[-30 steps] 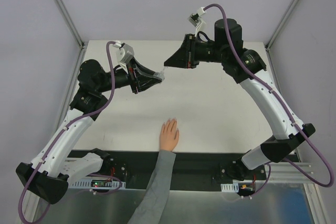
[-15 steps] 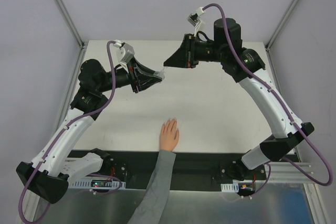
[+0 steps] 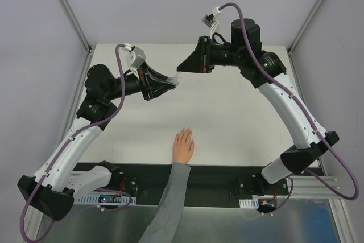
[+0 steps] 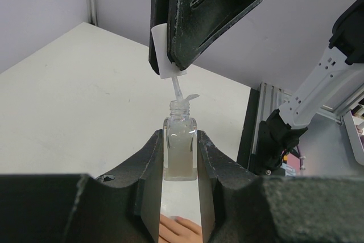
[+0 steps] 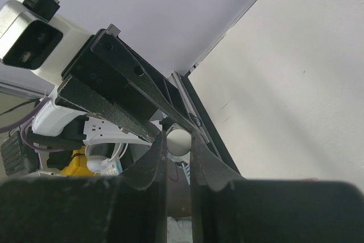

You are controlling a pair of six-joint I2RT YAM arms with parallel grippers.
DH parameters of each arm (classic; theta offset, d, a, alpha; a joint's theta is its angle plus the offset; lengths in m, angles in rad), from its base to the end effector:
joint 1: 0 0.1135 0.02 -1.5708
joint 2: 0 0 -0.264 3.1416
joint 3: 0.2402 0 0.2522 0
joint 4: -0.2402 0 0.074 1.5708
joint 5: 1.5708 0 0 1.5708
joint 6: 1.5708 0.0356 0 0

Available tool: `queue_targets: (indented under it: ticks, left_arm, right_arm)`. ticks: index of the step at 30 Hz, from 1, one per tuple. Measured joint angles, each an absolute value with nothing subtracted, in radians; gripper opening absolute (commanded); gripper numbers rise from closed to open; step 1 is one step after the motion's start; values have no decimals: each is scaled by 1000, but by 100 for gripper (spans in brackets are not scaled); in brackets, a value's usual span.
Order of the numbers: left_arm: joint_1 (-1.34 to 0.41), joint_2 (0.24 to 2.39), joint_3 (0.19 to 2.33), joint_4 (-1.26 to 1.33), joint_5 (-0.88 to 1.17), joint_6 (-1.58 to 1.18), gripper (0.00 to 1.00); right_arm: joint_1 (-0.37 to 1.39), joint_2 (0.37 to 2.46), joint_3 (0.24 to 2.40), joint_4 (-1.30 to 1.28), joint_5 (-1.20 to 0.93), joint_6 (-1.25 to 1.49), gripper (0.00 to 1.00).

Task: Paint the nails

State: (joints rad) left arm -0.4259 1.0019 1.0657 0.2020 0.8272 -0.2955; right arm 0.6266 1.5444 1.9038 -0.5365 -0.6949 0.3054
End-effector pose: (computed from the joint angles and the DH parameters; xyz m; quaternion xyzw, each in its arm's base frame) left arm 0.1832 -0.1119 0.4372 0.3549 0.5340 -0.4851 0.5946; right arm 0.2467 0.2067 0.5019 -0.3310 0.6768 0.5044 0.4218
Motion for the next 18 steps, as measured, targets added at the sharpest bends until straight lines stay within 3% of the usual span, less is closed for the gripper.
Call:
queue_targets:
  ticks: [18]
  left_arm:
    - [-426,1002,1066,205,825,-296,0]
  right_arm:
    - [620,1580,1947,-562,-723,311,1]
